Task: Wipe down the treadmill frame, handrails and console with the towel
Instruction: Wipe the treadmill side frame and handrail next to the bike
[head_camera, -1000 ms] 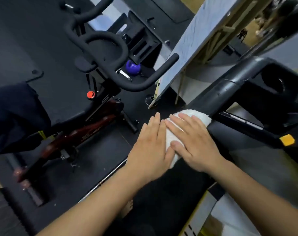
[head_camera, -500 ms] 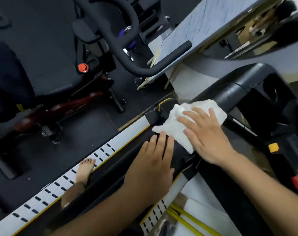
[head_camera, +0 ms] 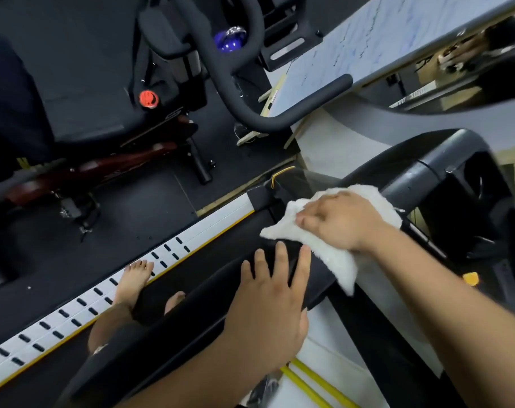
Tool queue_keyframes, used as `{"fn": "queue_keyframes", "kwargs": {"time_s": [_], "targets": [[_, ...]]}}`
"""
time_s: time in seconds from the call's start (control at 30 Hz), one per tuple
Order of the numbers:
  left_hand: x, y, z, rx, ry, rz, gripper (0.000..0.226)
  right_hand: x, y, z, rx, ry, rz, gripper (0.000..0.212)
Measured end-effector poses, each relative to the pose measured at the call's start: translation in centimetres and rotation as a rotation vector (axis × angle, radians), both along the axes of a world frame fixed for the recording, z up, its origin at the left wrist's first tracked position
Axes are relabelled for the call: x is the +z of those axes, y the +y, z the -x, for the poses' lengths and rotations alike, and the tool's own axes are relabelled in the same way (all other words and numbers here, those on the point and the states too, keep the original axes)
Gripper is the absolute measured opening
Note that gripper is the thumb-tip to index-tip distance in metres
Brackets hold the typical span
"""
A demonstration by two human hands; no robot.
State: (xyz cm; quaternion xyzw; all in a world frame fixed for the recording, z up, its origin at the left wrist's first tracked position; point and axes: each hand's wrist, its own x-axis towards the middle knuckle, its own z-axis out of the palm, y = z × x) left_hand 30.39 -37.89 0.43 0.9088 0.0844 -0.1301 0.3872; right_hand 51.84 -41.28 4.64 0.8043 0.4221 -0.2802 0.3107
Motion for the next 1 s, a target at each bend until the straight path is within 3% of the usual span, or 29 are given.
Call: {"fn": "queue_keyframes", "kwargs": {"time_s": [0.13,0.2,0.37,0.5,0.67,0.8,0.93,1.0], "targets": [[0.3,1.3,-0.6,-0.038,0.023,0.07,0.092,2.1,-3.7,2.8,0.059,0.083,-0.345,0.045],[0.0,2.2,-1.0,-0.088,0.021,0.12,0.091,2.9,-4.7,1.4,0.059,0.073,-0.371,0.046],[-0.3,3.1,-1.8,-0.171,0.019,0.192,0.099,1.6,-0.8,-3.9,-0.063,-0.06,-0.041,0.042],[-0.6,3.4,-1.8,-0.213,-0.009,0.227,0.095,-1.3,1.6,-4.0,-0.123,-0.022,0.239,0.045],[-0.8,3.4,-1.9,-0.17,0.035,0.32,0.08,0.1,0.4,-1.1,-0.097,0.063,0.142,0.054],[-1.7,4.1,-2.5,-0.132,0.122,0.461,0.091,1.8,-0.8,-2.6,-0.127,0.057,0.023,0.064],[-2.6,4.8,-3.2,-0.108,0.216,0.577,0.106,0.0,1.4,-5.6,-0.178,-0.112,0.23,0.05],[-2.5,4.7,-3.2,-0.104,0.223,0.594,0.107,-1.9,2.4,-4.5,-0.107,-0.09,0.335,0.05]]}}
